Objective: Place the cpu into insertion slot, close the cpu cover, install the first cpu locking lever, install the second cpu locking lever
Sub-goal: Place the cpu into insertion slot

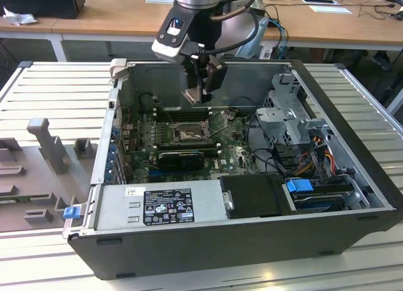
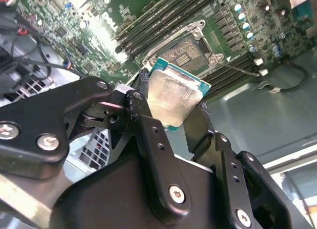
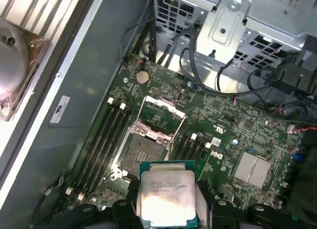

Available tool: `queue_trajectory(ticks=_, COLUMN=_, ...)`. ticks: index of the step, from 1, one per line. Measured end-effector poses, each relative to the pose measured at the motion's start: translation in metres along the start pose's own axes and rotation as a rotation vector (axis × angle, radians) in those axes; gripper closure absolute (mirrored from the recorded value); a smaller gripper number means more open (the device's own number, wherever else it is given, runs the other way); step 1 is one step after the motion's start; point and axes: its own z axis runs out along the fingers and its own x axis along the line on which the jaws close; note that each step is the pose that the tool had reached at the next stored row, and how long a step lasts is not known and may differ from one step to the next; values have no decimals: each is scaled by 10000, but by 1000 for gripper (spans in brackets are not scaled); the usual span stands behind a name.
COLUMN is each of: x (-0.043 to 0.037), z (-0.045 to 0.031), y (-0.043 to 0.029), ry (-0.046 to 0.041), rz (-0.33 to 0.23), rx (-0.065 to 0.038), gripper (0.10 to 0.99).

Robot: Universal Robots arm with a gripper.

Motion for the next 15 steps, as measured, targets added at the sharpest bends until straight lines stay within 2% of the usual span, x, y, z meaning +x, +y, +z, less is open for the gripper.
queue_trajectory(ticks=5, x=-1, z=46, y=-4, ry=-71, rz=881, rx=1, gripper=557)
queue_trajectory(ticks=15, x=-4, z=206, y=-18, ry=-212, rz=2828, rx=44, gripper=557)
